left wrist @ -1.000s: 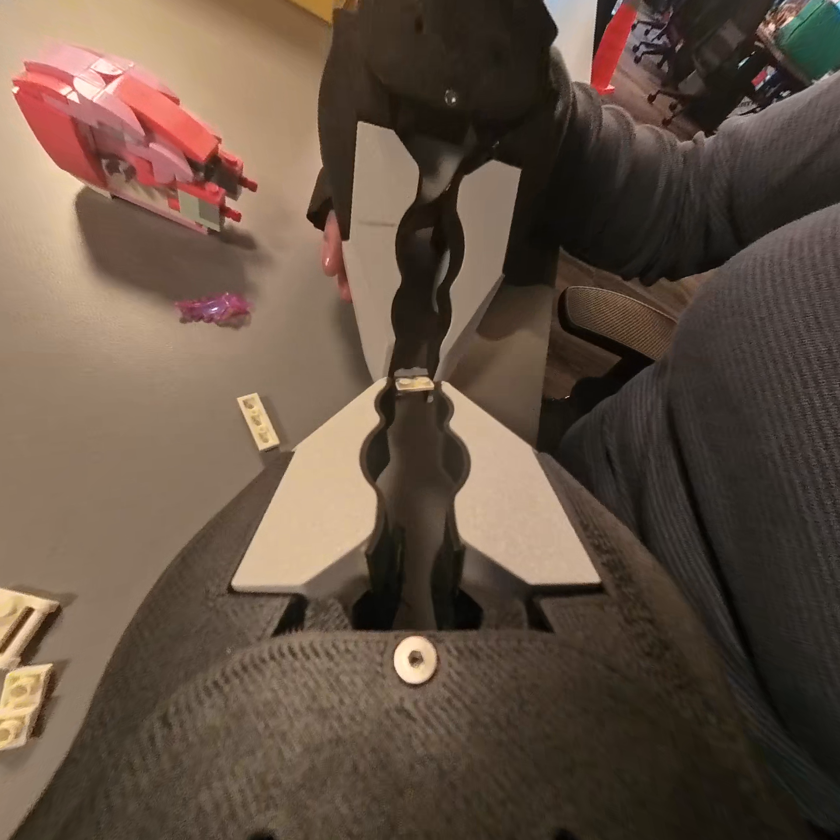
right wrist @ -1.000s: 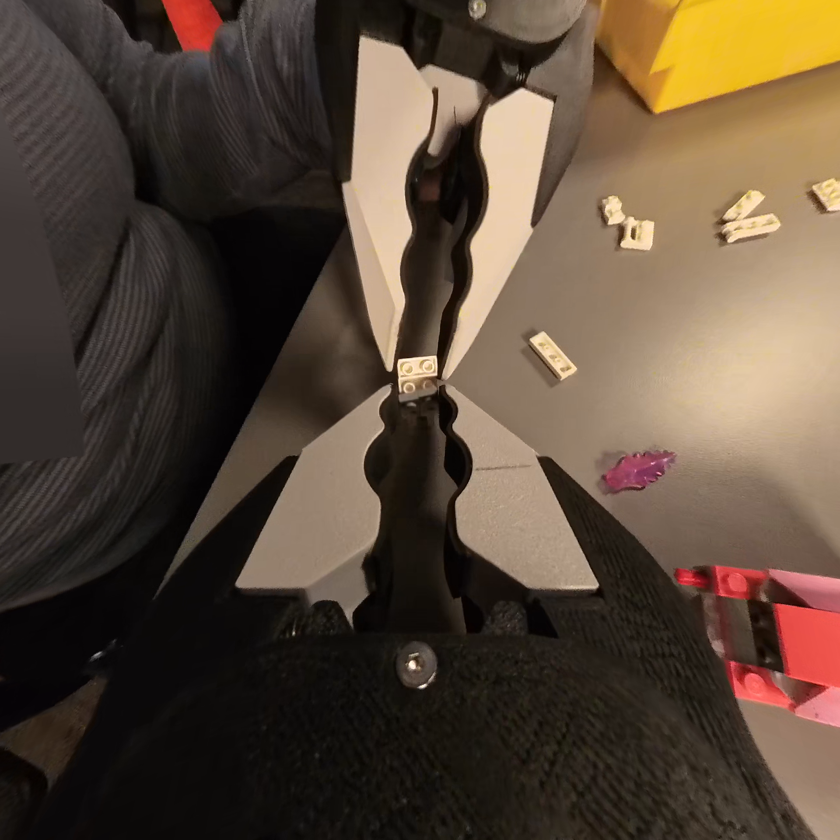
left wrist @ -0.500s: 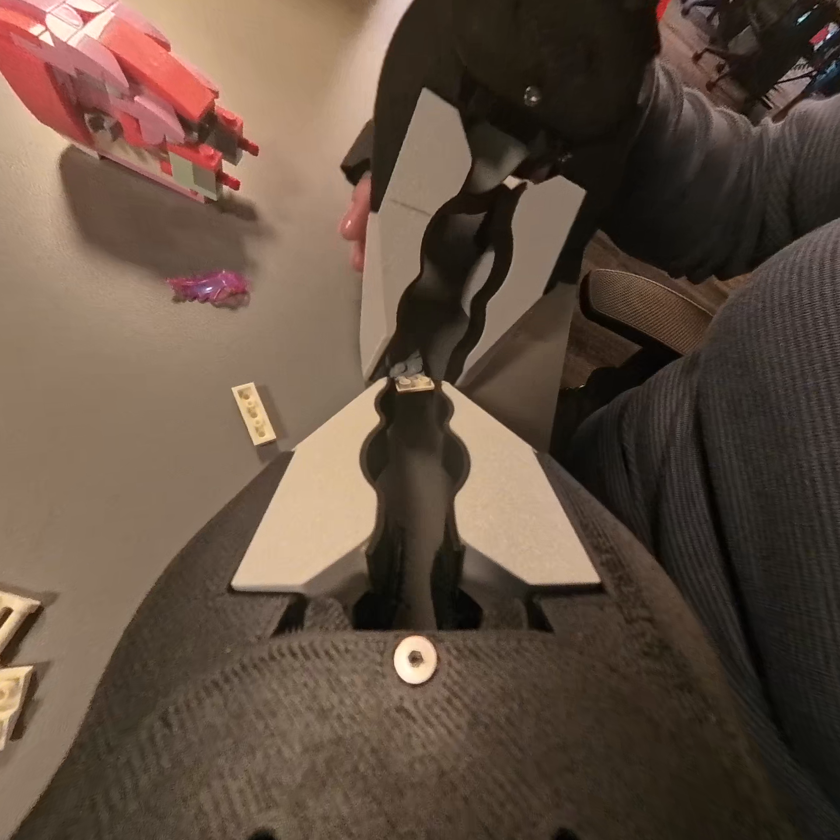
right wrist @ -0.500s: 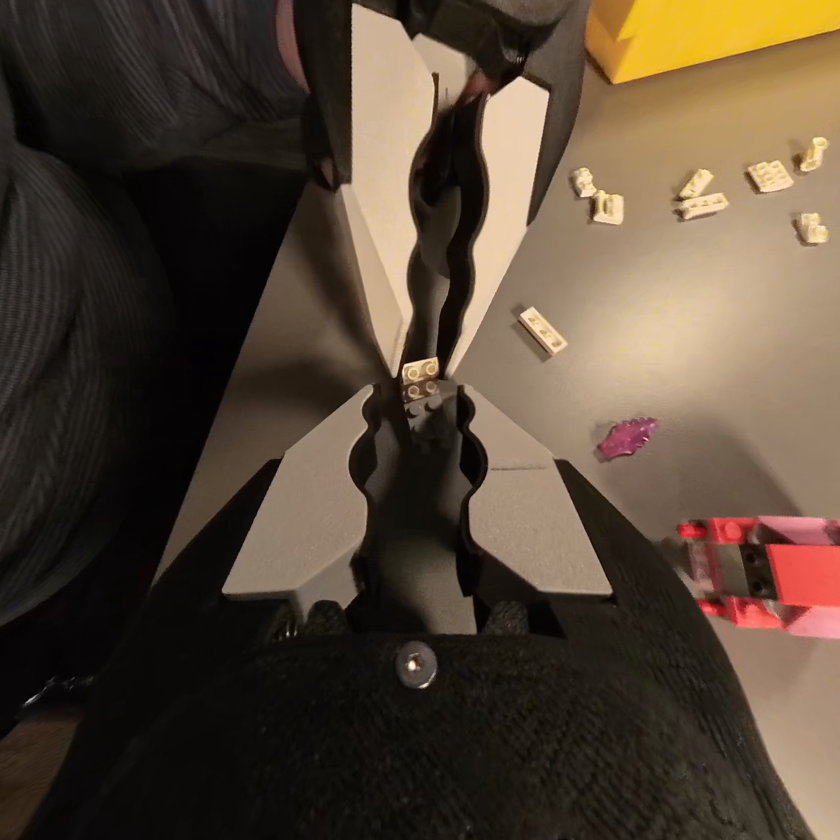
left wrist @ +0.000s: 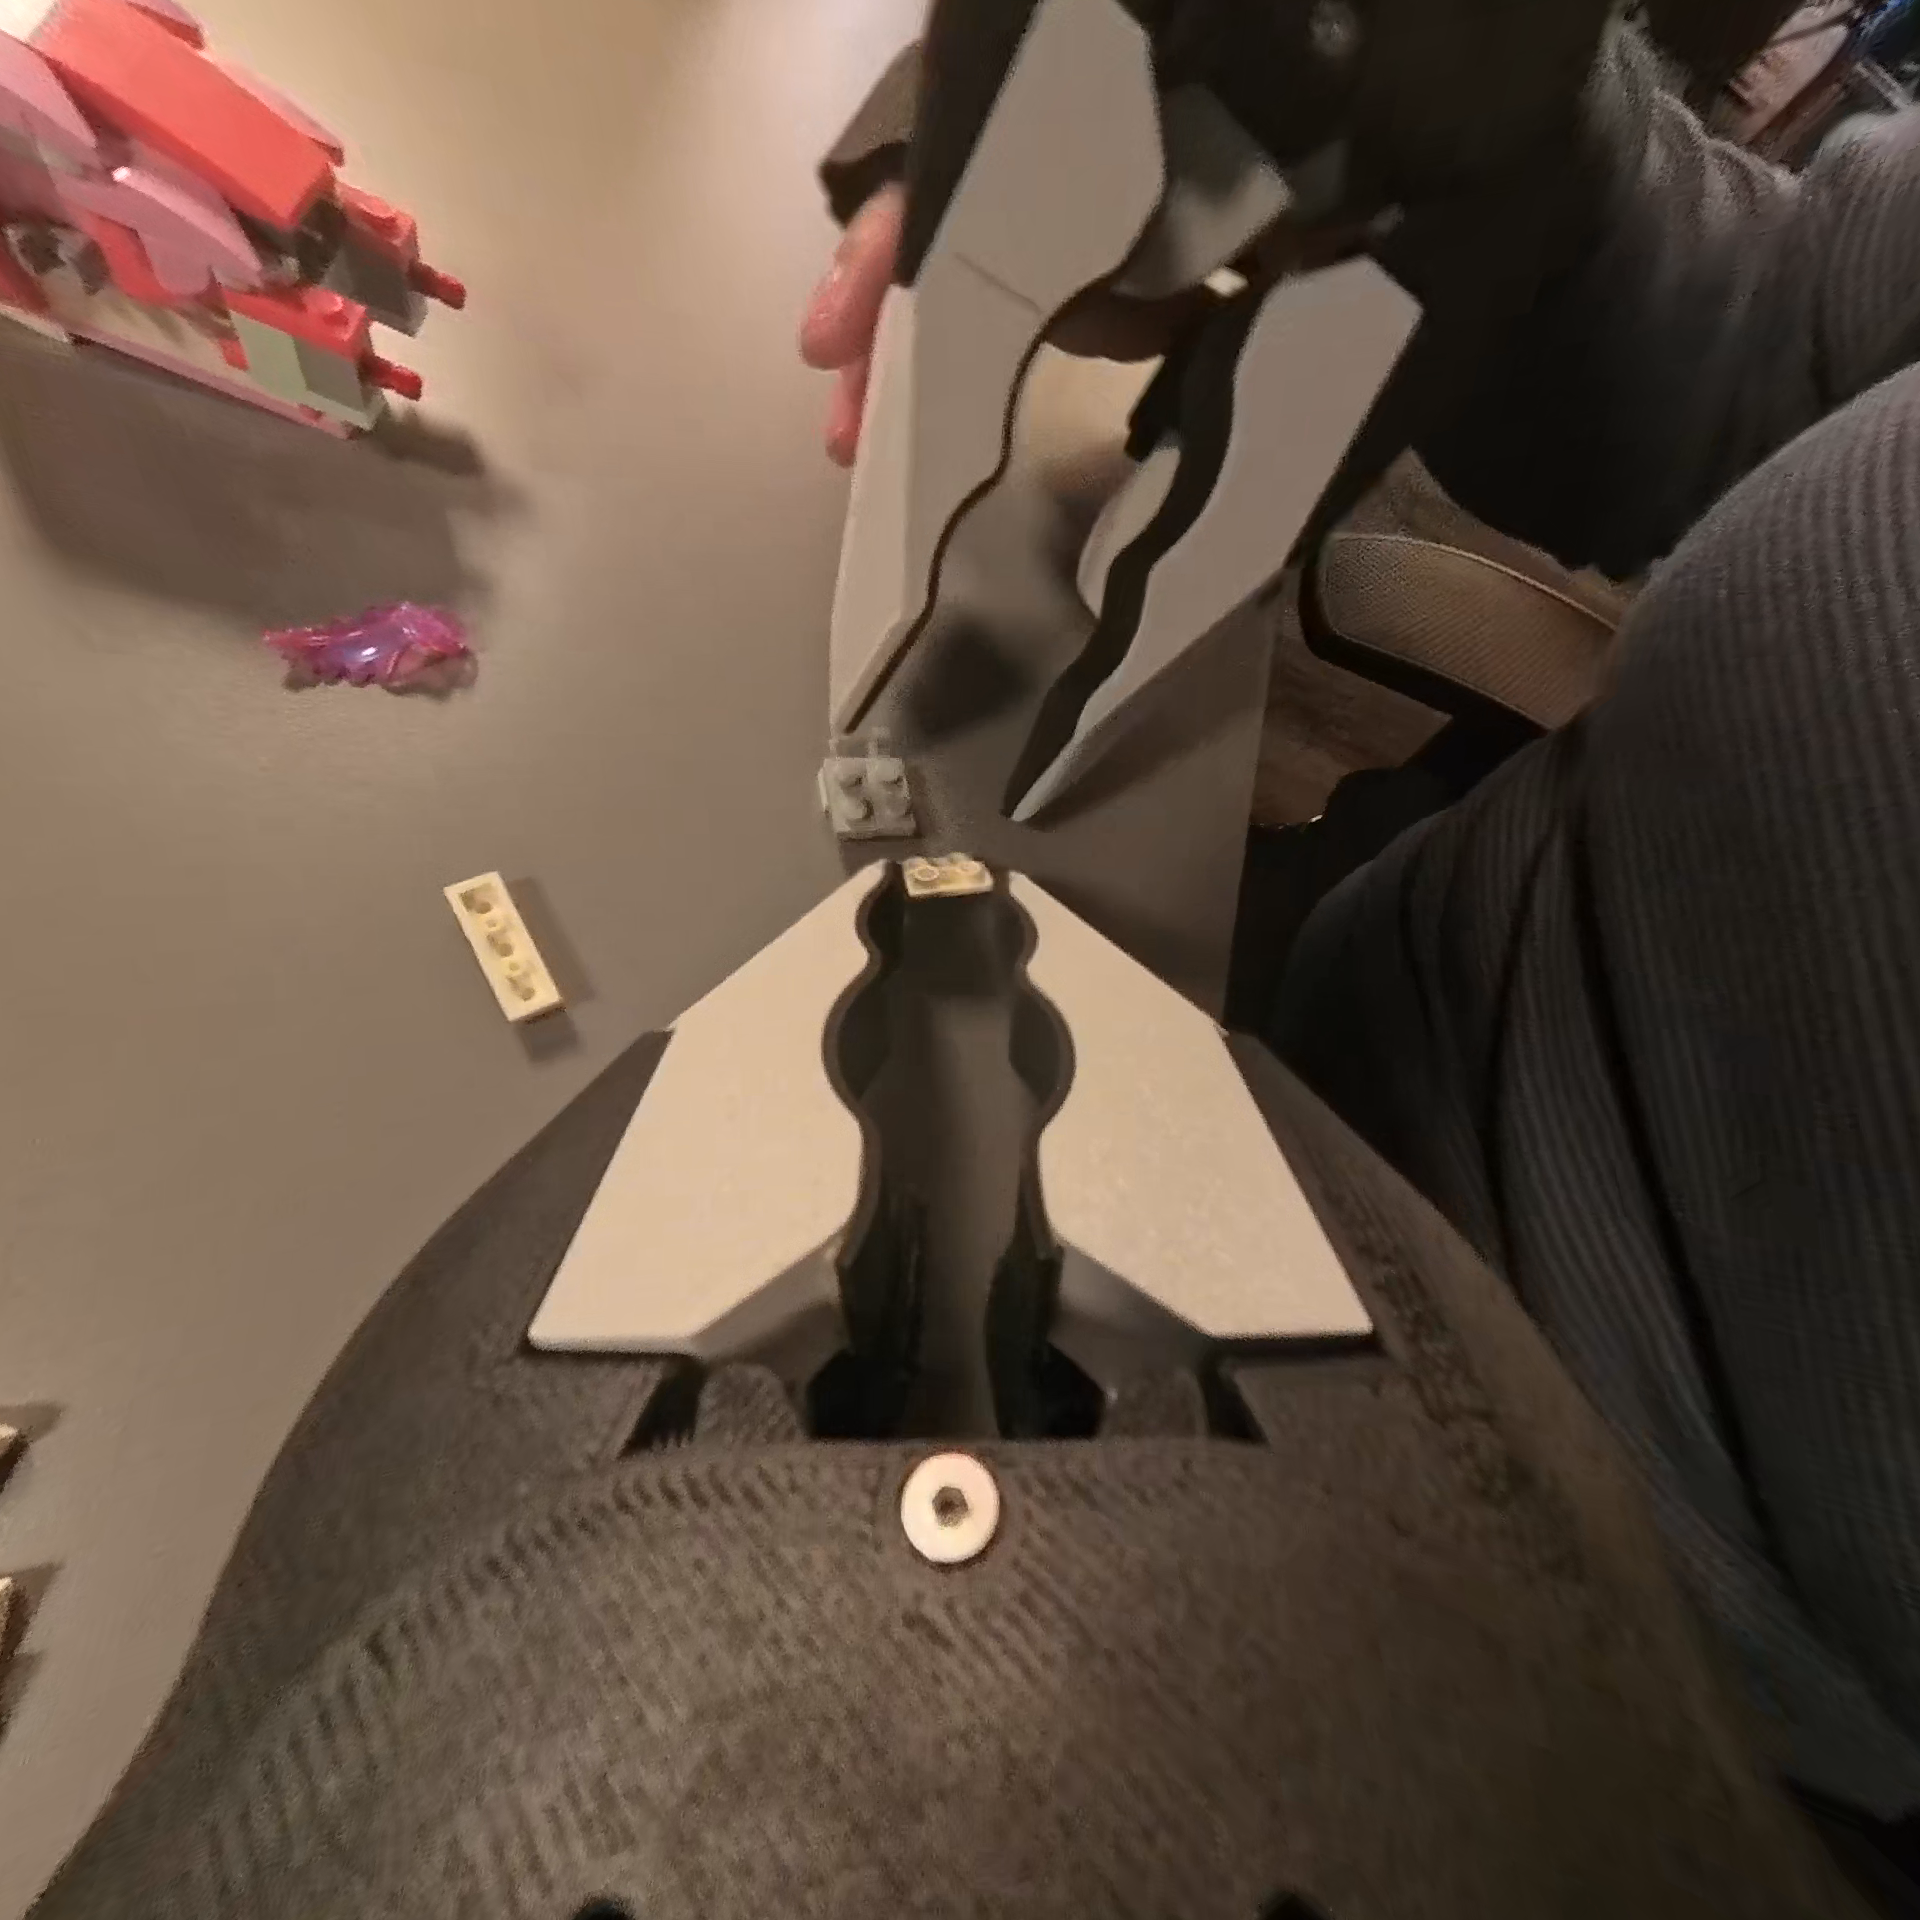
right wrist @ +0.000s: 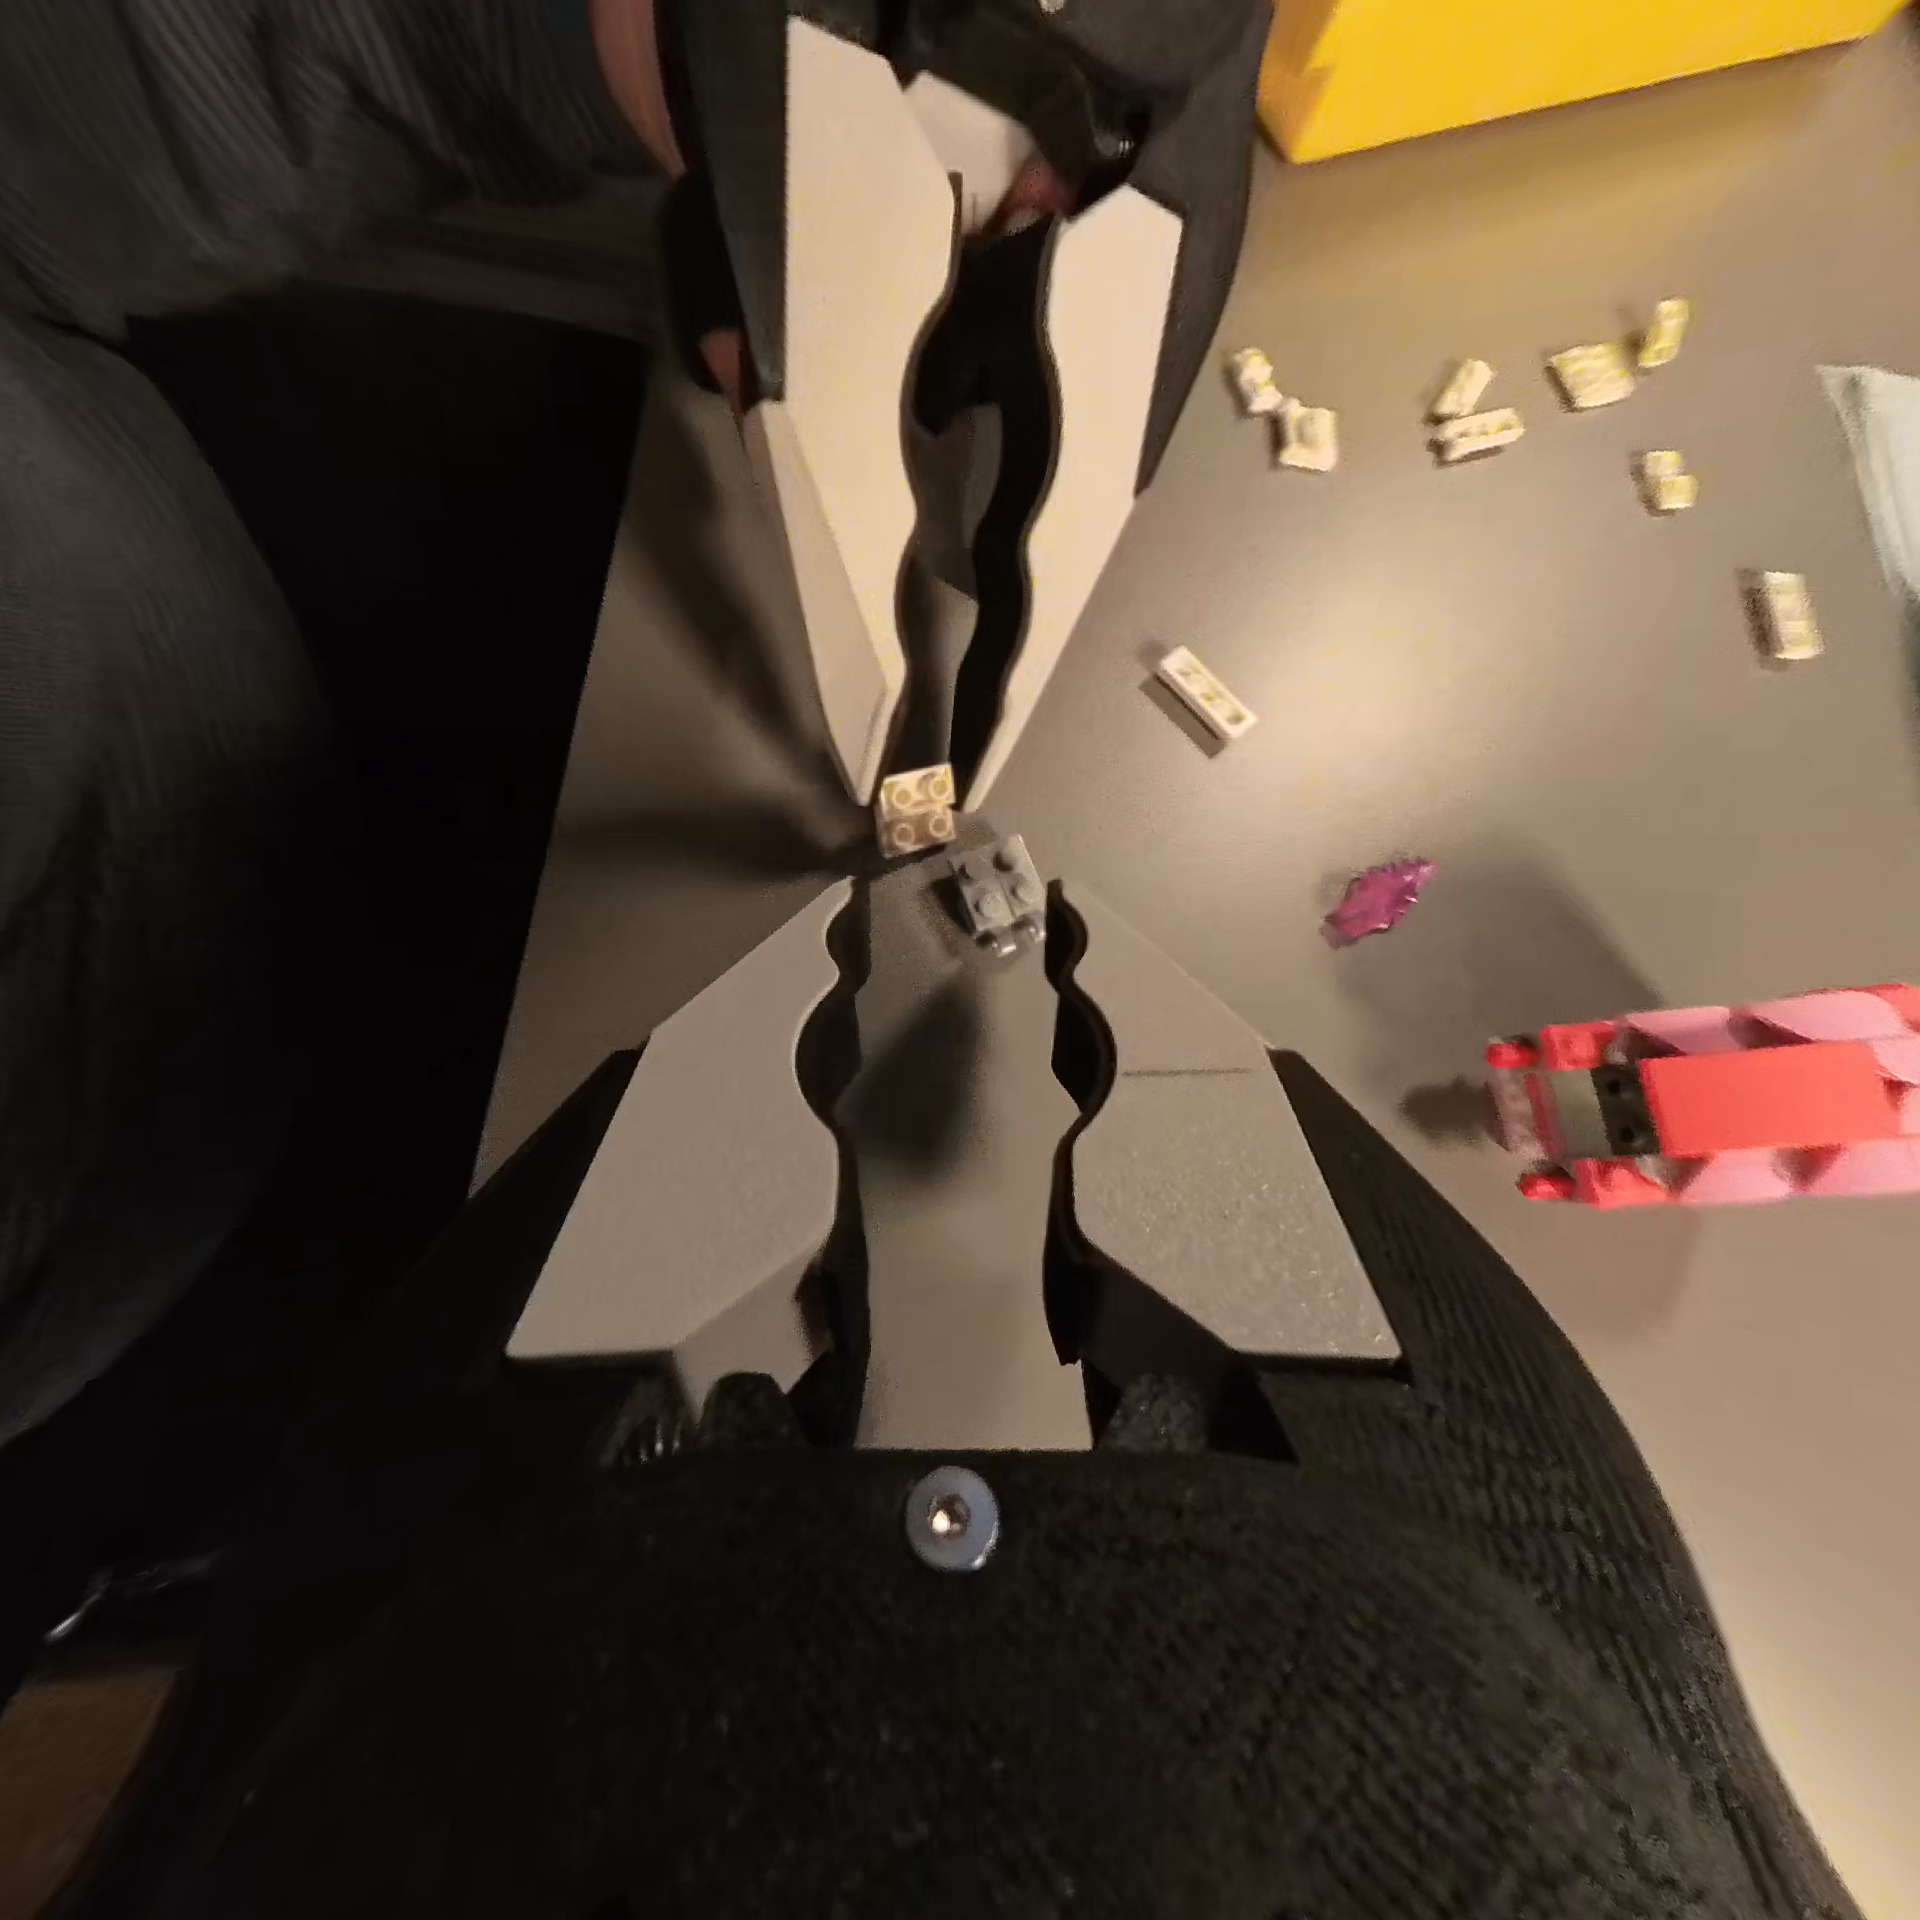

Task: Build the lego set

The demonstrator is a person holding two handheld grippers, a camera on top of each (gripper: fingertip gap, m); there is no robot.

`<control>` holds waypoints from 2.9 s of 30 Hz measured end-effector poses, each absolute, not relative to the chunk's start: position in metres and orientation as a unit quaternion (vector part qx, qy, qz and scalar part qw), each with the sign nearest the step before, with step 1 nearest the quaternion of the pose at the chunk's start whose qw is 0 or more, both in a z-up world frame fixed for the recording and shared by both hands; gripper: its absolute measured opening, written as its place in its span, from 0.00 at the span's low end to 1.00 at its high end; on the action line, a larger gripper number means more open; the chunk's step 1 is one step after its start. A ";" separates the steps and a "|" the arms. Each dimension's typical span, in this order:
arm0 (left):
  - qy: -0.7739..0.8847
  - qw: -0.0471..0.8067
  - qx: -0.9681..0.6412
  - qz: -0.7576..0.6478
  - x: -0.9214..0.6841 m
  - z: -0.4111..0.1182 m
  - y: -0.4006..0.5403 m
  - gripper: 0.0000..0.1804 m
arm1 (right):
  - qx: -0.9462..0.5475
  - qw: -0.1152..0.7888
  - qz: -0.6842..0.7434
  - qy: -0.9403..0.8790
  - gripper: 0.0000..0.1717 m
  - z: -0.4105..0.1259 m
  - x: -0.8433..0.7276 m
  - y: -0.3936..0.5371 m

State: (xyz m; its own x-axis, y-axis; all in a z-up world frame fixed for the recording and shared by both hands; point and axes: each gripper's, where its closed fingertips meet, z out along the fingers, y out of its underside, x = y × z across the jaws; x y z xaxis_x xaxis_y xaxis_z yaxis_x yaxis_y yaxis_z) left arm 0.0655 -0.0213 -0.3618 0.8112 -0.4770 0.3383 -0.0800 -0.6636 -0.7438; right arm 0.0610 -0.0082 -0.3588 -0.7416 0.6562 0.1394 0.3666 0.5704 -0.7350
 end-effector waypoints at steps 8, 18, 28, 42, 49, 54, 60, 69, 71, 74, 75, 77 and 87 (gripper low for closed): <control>0.188 0.425 -0.849 -0.252 0.065 -0.348 -0.027 0.09 | -0.264 0.114 0.396 -0.872 0.14 -0.366 0.053 -0.004; 0.179 0.552 -0.787 -0.211 0.046 -0.311 -0.023 0.09 | -0.238 0.105 0.484 -0.836 0.07 -0.309 0.035 -0.008; 0.181 0.624 -0.738 -0.183 0.043 -0.285 -0.020 0.09 | -0.188 0.103 0.463 -0.860 0.07 -0.278 0.035 -0.024; 0.177 0.646 -0.718 -0.191 0.042 -0.277 -0.023 0.09 | -0.181 0.099 0.462 -0.862 0.07 -0.272 0.034 -0.026; 0.179 0.645 -0.718 -0.188 0.042 -0.276 -0.023 0.09 | -0.181 0.100 0.468 -0.859 0.07 -0.271 0.034 -0.028; 0.178 0.649 -0.715 -0.189 0.043 -0.274 -0.023 0.09 | -0.178 0.105 0.467 -0.860 0.07 -0.269 0.034 -0.028; 0.179 0.651 -0.712 -0.192 0.044 -0.273 -0.024 0.09 | -0.172 0.113 0.462 -0.863 0.07 -0.267 0.035 -0.029; 0.178 0.653 -0.711 -0.188 0.043 -0.272 -0.025 0.09 | -0.172 0.117 0.458 -0.864 0.07 -0.266 0.036 -0.026; 0.180 0.654 -0.710 -0.188 0.043 -0.271 -0.026 0.09 | -0.173 0.116 0.455 -0.866 0.07 -0.266 0.036 -0.025; 0.183 0.652 -0.712 -0.189 0.043 -0.272 -0.026 0.09 | -0.171 0.119 0.443 -0.872 0.07 -0.268 0.037 -0.022; 0.184 0.649 -0.712 -0.192 0.044 -0.272 -0.027 0.09 | -0.172 0.121 0.440 -0.873 0.06 -0.269 0.037 -0.021; 0.185 0.638 -0.721 -0.198 0.046 -0.275 -0.027 0.09 | -0.173 0.115 0.439 -0.874 0.06 -0.271 0.038 -0.021; 0.178 0.504 -0.821 -0.202 0.050 -0.328 -0.023 0.09 | -0.214 0.065 0.425 -0.877 0.06 -0.328 0.047 -0.023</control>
State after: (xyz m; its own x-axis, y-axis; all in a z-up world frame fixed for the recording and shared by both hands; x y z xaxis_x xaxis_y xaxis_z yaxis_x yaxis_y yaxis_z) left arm 0.0499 -0.0228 -0.3279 0.8550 -0.4955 0.1533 -0.0873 -0.4288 -0.8992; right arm 0.0471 -0.0229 -0.3279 -0.9001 0.4301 -0.0686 0.3202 0.5467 -0.7737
